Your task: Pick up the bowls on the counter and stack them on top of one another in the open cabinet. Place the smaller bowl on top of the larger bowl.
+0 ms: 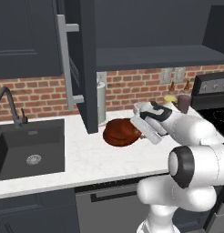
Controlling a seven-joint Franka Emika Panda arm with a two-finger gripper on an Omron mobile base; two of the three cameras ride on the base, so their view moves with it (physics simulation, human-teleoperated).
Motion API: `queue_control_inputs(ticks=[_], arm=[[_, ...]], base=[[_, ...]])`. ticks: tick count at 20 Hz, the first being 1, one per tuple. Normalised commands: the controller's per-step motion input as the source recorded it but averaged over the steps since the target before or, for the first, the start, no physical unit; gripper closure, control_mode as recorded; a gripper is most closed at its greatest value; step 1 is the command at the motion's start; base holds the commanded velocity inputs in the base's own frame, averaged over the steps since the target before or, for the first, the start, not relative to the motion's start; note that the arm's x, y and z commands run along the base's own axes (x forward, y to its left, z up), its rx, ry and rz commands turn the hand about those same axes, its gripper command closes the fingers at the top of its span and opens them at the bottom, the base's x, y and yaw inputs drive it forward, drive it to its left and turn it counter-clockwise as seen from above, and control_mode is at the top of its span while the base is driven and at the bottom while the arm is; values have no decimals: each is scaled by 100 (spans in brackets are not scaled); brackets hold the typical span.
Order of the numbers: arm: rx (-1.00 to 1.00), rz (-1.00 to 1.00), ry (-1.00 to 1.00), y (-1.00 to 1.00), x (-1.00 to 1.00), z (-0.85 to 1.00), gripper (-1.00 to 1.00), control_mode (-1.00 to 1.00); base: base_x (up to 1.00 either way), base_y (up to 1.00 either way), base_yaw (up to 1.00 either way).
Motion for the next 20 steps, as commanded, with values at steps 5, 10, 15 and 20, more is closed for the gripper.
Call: queue_control_inputs(ticks=[5,10,15,20], arm=[[10,-13,-27,-71,-100,99,100,-100],[15,-10,-27,-38,-93,100,100,-100],[13,-5,-23,-24,-86,100,100,-100],[14,-4,-19,-22,-66,100,100,-100]], base=[[0,0,0],[0,0,0],[0,0,0],[0,0,0]])
